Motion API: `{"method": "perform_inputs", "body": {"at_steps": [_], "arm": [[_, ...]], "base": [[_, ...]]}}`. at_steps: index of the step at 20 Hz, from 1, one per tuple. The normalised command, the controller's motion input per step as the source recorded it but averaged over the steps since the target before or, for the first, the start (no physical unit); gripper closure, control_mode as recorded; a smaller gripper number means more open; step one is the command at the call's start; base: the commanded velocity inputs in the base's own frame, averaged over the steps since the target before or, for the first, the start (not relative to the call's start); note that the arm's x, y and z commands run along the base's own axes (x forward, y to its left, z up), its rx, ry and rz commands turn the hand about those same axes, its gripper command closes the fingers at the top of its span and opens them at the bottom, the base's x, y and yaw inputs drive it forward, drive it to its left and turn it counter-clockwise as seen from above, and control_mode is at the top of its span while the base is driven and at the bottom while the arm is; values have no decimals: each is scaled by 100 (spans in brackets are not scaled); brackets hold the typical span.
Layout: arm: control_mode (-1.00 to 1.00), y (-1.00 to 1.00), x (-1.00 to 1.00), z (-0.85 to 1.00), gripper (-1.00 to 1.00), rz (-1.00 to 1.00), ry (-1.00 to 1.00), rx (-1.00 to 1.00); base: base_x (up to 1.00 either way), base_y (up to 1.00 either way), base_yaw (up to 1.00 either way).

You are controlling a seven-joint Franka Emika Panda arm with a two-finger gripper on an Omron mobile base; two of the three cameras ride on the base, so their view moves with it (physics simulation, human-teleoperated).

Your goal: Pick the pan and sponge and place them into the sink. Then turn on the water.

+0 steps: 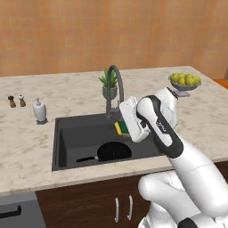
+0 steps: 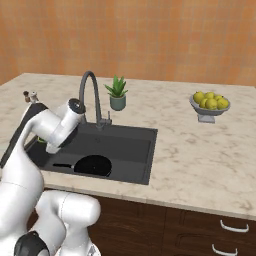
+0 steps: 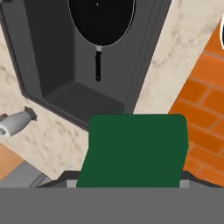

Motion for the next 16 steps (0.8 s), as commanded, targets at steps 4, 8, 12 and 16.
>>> {"method": "perform_inputs", "body": {"at_steps": [4, 8, 12, 16], "arm": [[-100, -100, 0, 24, 100, -1, 29, 19], [-100, -100, 0, 16, 100, -1, 27, 7], [-100, -74, 16, 2, 100, -1, 11, 2], [-100, -20, 44, -29, 100, 0, 0, 0]], "base": [[0, 0, 0], [0, 0, 0], [0, 0, 0], [0, 0, 0]]}}
